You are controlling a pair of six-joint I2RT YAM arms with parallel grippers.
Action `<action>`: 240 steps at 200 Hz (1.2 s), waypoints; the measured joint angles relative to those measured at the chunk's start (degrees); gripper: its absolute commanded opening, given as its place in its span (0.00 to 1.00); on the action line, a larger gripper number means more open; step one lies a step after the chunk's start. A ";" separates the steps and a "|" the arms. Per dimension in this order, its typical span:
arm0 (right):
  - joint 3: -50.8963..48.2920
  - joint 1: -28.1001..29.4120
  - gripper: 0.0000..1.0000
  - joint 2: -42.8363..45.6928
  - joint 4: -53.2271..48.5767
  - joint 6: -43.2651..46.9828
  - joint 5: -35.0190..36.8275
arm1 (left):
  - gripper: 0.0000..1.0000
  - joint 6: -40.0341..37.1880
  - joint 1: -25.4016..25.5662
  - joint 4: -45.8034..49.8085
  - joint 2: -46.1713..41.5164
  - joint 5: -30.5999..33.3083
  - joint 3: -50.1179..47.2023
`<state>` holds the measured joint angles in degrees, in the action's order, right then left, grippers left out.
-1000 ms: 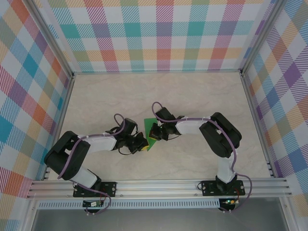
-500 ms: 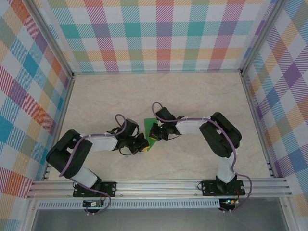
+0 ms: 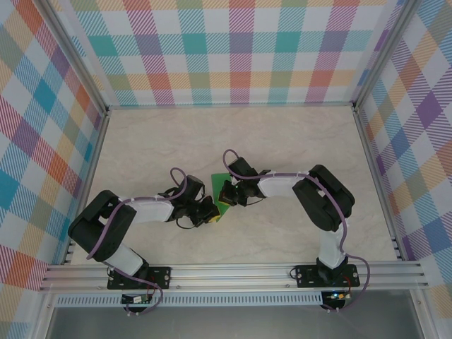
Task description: Fold a paper plane with a square sheet of paper (pick it up from the middle)
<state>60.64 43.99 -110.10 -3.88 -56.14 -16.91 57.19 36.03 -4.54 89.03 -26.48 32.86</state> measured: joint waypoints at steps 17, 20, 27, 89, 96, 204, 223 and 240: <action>0.00 0.00 0.04 0.00 -0.02 -0.11 0.22 | 0.00 -0.44 0.22 0.02 -0.17 0.39 -0.11; 0.00 0.00 0.04 0.00 -0.04 -0.13 0.26 | 0.00 -0.63 0.26 0.07 -0.28 0.48 -0.13; 0.00 0.00 0.04 0.00 -0.04 -0.15 0.35 | 0.00 -1.05 0.35 0.11 -0.39 0.66 -0.20; 0.00 0.00 0.04 0.00 -0.04 -0.39 0.39 | 0.00 -4.35 1.07 6.38 -4.04 1.01 -1.22; 0.00 0.00 0.04 0.00 -0.04 -0.39 0.39 | 0.00 -4.59 1.07 6.58 -4.04 0.98 -1.20; 0.11 0.00 0.04 0.00 -0.22 -0.37 0.39 | 0.00 -6.05 1.40 10.29 -4.98 3.69 5.18; 0.13 0.00 0.04 0.00 -0.24 -0.37 0.39 | 0.00 -6.05 1.40 10.08 -3.13 4.13 5.25; 0.13 0.00 0.04 0.00 -0.24 -0.37 0.37 | 0.00 -6.05 1.40 9.79 -1.16 4.13 5.22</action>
<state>60.77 43.99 -110.10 -4.12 -56.51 -16.53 51.13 37.43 5.26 87.88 -22.35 38.09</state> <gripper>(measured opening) 0.047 0.040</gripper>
